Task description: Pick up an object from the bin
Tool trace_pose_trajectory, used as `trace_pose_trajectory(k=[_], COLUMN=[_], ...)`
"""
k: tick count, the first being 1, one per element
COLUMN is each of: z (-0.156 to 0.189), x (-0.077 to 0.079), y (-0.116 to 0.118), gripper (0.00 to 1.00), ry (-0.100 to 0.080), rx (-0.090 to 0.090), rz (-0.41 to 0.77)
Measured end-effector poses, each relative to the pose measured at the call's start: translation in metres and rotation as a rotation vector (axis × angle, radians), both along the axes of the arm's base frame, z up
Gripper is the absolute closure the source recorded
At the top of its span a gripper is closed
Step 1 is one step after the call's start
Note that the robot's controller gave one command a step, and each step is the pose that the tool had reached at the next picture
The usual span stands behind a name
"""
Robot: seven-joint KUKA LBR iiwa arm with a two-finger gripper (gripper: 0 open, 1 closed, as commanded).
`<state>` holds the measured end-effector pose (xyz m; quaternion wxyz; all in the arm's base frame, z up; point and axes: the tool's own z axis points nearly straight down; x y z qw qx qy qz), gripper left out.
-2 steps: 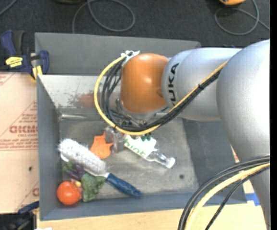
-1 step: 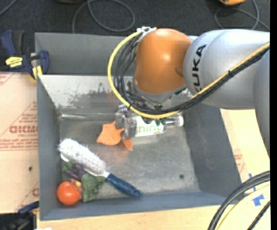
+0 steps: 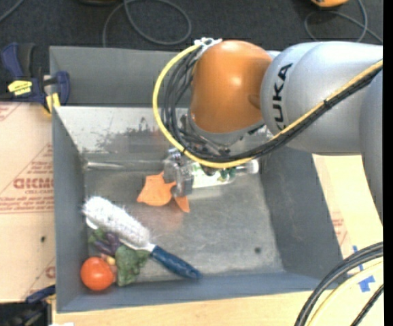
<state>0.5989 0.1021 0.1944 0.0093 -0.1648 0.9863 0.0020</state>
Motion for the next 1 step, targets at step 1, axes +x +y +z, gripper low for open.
trace_pose_trajectory(k=[1], z=[0.0004], x=[0.0], y=[0.0], gripper=[1.0], ry=[0.0], rx=[0.0], rz=[0.0])
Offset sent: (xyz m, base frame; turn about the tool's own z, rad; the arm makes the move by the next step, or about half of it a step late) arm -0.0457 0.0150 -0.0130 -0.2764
